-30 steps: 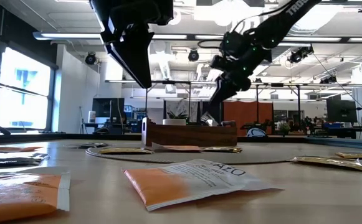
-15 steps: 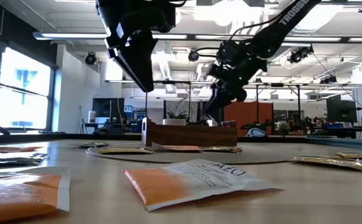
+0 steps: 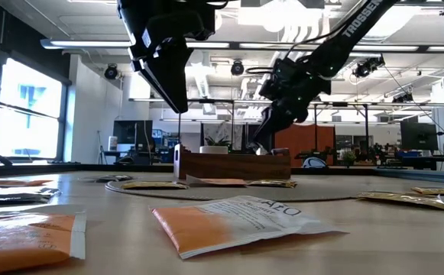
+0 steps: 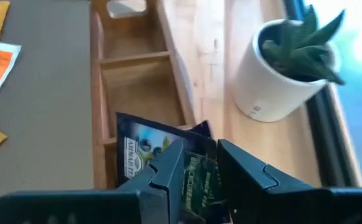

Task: Pick & Place Tea
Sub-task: Put the bottom purple tea bag into the right section of the wooden organizer

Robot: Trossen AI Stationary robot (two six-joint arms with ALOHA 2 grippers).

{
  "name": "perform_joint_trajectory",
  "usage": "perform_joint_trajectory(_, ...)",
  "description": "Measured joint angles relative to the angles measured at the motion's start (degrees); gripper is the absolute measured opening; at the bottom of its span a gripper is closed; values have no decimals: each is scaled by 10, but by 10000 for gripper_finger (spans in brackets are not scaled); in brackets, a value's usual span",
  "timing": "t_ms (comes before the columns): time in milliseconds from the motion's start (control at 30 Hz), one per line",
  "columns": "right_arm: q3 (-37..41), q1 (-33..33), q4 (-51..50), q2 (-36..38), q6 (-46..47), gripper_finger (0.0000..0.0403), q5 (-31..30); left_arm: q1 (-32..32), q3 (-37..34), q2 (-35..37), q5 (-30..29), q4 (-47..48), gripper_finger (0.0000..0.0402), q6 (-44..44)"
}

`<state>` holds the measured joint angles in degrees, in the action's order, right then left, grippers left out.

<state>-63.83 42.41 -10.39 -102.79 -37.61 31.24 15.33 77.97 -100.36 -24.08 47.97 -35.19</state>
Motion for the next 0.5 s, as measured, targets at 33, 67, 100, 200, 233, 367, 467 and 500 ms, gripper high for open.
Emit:
perform_joint_trajectory(33, 0, -2, 3, -5, -2, 94, -3, 0, 0, 0, 0, 0, 103, -2)
perform_joint_trajectory(67, 0, -3, 7, -10, -2, 94, -4, 0, 0, 0, 0, 1, 103, -6)
perform_joint_trajectory(100, 0, -4, 9, -15, -2, 94, -5, 0, 0, 0, 0, 1, 103, -8)
perform_joint_trajectory(200, 0, -4, 20, -26, -2, 94, -8, 0, 0, 0, 1, 2, 103, -10)
perform_joint_trajectory(233, 0, -4, 21, -28, -3, 94, -8, 0, 0, 0, 1, 2, 103, -11)
perform_joint_trajectory(367, 0, -4, 21, -29, -3, 94, -8, 0, 0, 0, 6, 6, 103, -11)
perform_joint_trajectory(467, 0, -4, 21, -29, -13, 92, -8, 0, 0, 0, 6, 7, 103, -11)
perform_joint_trajectory(500, 0, -4, 21, -29, -17, 88, -8, 0, 0, 0, 6, 6, 103, -11)
